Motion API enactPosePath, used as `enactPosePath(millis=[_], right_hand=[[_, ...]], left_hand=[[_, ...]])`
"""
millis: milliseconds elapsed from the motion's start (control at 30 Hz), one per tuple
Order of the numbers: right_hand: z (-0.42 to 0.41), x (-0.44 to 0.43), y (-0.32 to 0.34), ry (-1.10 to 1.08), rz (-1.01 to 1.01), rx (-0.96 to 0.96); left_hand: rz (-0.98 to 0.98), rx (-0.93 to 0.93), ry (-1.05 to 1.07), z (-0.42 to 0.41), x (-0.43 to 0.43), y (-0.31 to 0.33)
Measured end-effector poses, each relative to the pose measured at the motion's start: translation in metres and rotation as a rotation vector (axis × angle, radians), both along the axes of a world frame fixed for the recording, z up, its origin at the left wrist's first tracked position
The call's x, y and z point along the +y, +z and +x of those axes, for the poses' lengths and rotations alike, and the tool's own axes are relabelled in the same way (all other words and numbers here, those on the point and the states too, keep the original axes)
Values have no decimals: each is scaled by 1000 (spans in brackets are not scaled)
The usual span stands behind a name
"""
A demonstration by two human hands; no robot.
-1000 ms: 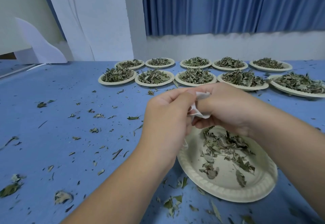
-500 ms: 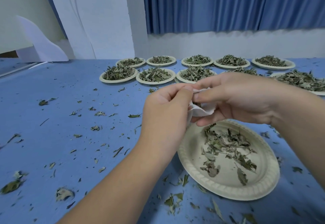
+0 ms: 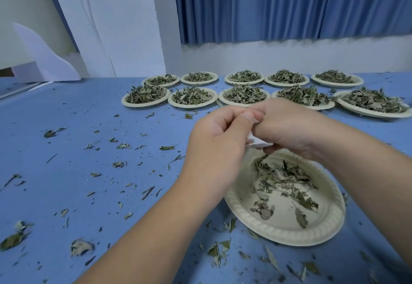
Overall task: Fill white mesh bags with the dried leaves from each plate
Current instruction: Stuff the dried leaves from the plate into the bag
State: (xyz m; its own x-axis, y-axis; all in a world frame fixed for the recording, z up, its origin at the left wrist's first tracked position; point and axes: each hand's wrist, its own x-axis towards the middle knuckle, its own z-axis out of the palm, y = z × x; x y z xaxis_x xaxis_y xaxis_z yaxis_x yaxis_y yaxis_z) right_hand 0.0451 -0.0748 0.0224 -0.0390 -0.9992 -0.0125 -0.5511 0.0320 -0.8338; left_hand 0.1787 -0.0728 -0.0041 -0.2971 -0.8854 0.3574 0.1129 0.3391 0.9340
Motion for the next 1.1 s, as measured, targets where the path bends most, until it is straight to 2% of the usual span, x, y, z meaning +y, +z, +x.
enactPosePath(millis=[133, 233, 333, 400, 567, 733, 967, 1100], right_hand=[[-25, 14, 30, 22, -10, 36], [-36, 27, 35, -42, -52, 82], [-40, 41, 12, -81, -179, 392], [-37, 53, -7, -26, -153, 625], [-26, 69, -36, 190, -16, 799], [-24, 67, -42, 207, 0, 871], [-28, 67, -41, 222, -76, 674], [-31, 65, -43, 193, -64, 718]], left_hand=[[-159, -75, 174, 8, -8, 0], [-253, -116, 292, 16, -17, 1], [-373, -188, 405, 24, -25, 1], [-427, -193, 445, 28, -30, 0], [-485, -282, 405, 25, -38, -13], [-461, -343, 373, 20, -43, -22], [-387, -339, 324, 16, -39, -28], [-313, -272, 313, 13, -37, -28]])
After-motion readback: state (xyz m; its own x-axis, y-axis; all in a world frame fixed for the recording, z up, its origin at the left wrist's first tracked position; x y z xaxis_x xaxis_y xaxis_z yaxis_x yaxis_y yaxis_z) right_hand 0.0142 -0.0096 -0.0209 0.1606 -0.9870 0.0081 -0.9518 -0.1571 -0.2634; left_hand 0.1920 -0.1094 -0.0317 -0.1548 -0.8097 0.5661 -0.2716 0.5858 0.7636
